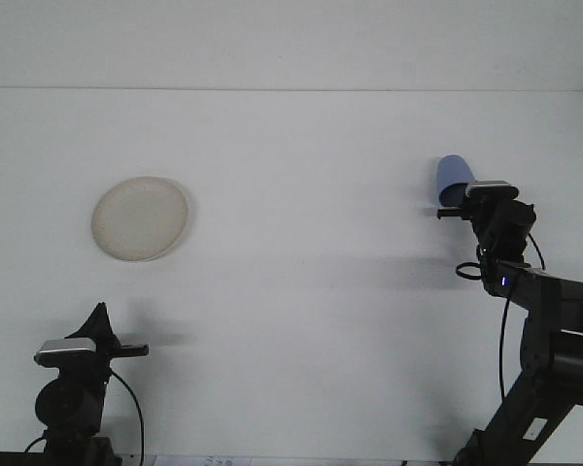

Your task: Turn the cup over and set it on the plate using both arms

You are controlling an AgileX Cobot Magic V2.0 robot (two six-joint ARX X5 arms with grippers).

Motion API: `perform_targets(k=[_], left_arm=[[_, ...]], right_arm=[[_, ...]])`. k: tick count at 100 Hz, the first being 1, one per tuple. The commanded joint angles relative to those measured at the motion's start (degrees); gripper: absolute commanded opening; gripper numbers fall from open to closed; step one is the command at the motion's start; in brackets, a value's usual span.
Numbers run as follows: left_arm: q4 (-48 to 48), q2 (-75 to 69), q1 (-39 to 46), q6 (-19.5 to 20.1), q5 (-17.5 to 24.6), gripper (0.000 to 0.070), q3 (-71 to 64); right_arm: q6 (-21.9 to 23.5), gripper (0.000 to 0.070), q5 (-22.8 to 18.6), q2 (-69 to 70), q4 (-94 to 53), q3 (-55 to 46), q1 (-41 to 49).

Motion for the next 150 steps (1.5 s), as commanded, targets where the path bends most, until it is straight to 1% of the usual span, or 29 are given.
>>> perform_targets(k=[1, 18, 28, 33, 40, 56, 65, 74, 87, 94, 108, 118, 150], left_arm=[[0.6, -0.1, 0.1, 0.5, -0.1, 0.0014, -1.1], [0.6, -0.1, 0.1, 0.5, -0.1, 0.0013, -1.1], [0.6, -0.1, 0.1, 0.5, -0.1, 0.0014, -1.1], [0.6, -0.1, 0.1, 0.5, -0.1, 0.0013, -1.1], [0.6, -0.1, 0.1, 0.5, -0.1, 0.0014, -1.1], [0.6, -0.1, 0.1, 0.5, -0.1, 0.0014, -1.1], [0.6, -0.1, 0.1, 0.5, -0.1, 0.0013, -1.1], [0.6, -0.1, 0.1, 0.5, -0.1, 0.0014, -1.1], [0.6, -0.1, 0.1, 0.5, -0.1, 0.0014, -1.1], [0.6, -0.1, 0.1, 0.5, -0.1, 0.0014, -1.1], [0.6, -0.1, 0.1, 0.5, -0.1, 0.0014, -1.1], [0.6, -0.1, 0.1, 0.5, -0.1, 0.0014, -1.1], [0.6, -0.1, 0.1, 0.5, -0.1, 0.0013, -1.1]], right_arm=[[0.2, 0.0001, -0.2, -1.0, -1.6, 1.0, 0.1], [0.7, 0.0001, 0.5, -9.9, -13.3, 1.0, 1.2], [4.2, 0.0001, 1.8, -17.7, -23.8, 1.1, 2.6], [6.1, 0.0001, 1.8, -22.1, -30.4, 1.6, 3.7], [7.2, 0.0001, 1.7, -27.9, -41.3, 3.3, 5.8], [7.0, 0.0001, 0.4, -36.6, -68.7, 12.4, 13.3], [7.0, 0.0001, -1.2, -37.3, -82.6, 19.9, 18.9], [7.0, 0.0001, -1.2, -36.7, -92.8, 26.3, 24.9], [7.0, 0.0001, -0.5, -34.4, -101.3, 32.1, 33.9], [7.0, 0.0001, 1.2, -32.4, -105.4, 34.0, 38.4], [5.8, 0.0001, 4.8, -27.1, -114.6, 36.2, 46.0], [4.4, 0.0001, 5.4, -22.9, -119.3, 36.3, 50.4], [3.3, 0.0001, 5.9, -14.0, -120.1, 36.3, 60.6]])
